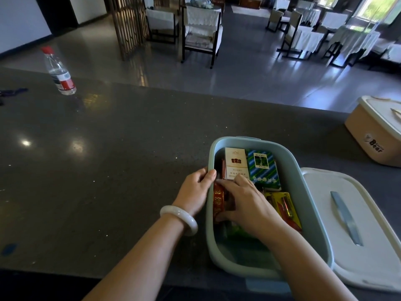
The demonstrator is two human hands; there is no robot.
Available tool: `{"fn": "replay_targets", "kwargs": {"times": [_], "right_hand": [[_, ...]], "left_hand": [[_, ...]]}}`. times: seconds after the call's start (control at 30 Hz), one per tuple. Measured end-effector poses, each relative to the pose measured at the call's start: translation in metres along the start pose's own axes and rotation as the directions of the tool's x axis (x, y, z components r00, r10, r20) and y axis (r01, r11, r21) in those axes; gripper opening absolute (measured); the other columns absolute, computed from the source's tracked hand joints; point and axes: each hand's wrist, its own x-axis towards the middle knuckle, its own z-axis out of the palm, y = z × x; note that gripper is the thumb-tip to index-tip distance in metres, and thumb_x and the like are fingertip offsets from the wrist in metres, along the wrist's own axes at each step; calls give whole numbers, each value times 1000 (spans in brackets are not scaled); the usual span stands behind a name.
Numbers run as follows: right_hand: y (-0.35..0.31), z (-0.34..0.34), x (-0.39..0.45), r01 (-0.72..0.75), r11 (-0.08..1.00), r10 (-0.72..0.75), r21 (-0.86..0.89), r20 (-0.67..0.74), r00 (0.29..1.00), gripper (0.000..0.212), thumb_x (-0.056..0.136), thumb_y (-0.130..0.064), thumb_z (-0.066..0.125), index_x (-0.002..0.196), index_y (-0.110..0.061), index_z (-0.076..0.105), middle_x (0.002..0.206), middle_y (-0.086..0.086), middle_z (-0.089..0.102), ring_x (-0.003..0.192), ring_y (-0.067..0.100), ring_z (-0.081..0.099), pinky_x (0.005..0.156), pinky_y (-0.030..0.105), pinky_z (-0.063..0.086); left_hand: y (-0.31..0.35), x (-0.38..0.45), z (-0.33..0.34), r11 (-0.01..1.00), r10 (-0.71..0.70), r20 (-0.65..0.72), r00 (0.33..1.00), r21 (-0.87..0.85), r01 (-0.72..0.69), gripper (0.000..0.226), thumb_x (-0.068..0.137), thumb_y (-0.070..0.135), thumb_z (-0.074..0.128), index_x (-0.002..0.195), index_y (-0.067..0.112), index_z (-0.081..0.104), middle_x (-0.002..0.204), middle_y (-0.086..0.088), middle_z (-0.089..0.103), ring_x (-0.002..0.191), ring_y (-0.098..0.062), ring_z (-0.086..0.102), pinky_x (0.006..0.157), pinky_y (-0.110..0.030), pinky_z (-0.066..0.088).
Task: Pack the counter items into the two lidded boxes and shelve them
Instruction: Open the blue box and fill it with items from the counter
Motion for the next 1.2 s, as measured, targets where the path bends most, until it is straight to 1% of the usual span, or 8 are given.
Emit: {"fn": "replay_targets", "kwargs": {"times": [0.2,0.4,0.57,0.63,0.73,0.83,0.93,1.2], "right_hand": [[0,-2,-1,9,1000,-9,11,24,1000,87,70,-43,79,144,-36,34,128,-11,40,126,12,35,102,33,38],[-5,-12,0,0,999,-1,49,24,1000,74,72,-44,78,137,-35,45,114,-15,44,117,9,42,100,32,41],[-20,-28,14,6,999,-3,33,-85,996,51,82,-31,73,129,-30,54,111,-12,48,110,10,50,94,32,48],[-28,-32,23,35,999,-33,11,-134,990,48,84,-28,71,128,-31,55,110,-13,48,109,10,50,93,29,48],[-47,-33,43,93,996,-94,-14,-145,985,45,85,-25,70,127,-29,56,109,-11,48,111,12,49,92,31,46],[-73,-26,71,191,981,-194,-45,-64,979,46,85,-26,68,129,-28,55,101,-14,38,111,13,48,86,25,40],[-105,-11,103,267,959,-262,-97,66,963,46,87,-25,66,130,-27,51,109,-10,44,114,14,46,87,25,40],[-219,40,182,432,874,-351,-224,325,878,50,85,-29,69,129,-15,51,125,5,48,120,24,44,96,37,45]], "left_hand": [[3,-2,0,1000,6,0,1000,3,-6,37,99,42,44,118,15,62,86,4,69,75,-4,65,62,-12,48],[9,1,-5,994,-55,23,998,93,53,60,95,51,47,142,13,45,130,-9,60,117,-22,59,102,-43,45],[7,1,-16,992,-46,42,998,118,40,29,95,49,49,106,24,61,93,3,69,82,-11,67,78,-35,56],[3,1,-27,969,-34,17,999,245,29,24,95,49,47,99,28,58,90,6,65,80,-6,62,68,-24,47],[-2,-5,-53,924,5,-36,999,382,9,24,96,47,48,108,28,58,100,7,64,92,-4,60,74,-23,46],[-3,-14,-89,793,84,-111,990,609,1,39,98,44,47,126,19,54,117,-1,61,106,-17,60,91,-32,48],[-7,-22,-128,576,166,-165,972,816,40,41,98,44,46,130,18,48,123,-3,54,109,-19,58,90,-31,47],[-35,-42,-255,206,183,-300,936,943,263,39,96,40,51,126,16,47,124,-6,47,113,-25,48,92,-36,40]]}}
